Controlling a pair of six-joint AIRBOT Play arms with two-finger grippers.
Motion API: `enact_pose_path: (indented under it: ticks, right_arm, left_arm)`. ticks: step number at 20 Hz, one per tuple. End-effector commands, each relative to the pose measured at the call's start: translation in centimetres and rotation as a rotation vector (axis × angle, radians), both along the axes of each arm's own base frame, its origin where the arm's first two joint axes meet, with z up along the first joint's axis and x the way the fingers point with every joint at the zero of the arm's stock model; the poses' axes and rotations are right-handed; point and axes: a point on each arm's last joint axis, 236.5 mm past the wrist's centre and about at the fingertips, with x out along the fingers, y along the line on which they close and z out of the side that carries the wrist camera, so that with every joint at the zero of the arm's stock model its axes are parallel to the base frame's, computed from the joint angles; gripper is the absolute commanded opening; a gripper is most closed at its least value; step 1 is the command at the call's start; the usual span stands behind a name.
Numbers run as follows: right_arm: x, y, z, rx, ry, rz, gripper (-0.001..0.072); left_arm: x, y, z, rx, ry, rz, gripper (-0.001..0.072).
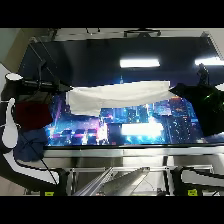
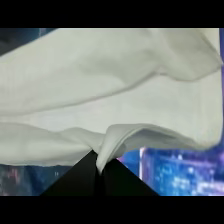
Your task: Fold the shirts.
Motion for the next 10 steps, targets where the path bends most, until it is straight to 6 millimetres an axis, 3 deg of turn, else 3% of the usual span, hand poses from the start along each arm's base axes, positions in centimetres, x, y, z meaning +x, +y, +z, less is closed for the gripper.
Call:
enact_pose_path:
  ticks: [1,6,10]
  right_arm:
    - [4.4,-0.6,-2.8,0.054,-0.048,-0.108,0.0017]
    - [6.1,-1.0,-8.8,0.072,0.042,-0.118,0.0017]
    - [6.1,-0.9,-9.9,0.061,0.045,-0.093,0.0017]
  left_arm:
    - [4.1,1.8,-2.7,-0.06,-0.007,0.146,0.0023]
    - [8.7,0.1,-2.7,-0.141,-0.071,0.125,0.0019]
    - [11.0,-1.4,-4.6,-0.089,-0.072,0.085,0.0018]
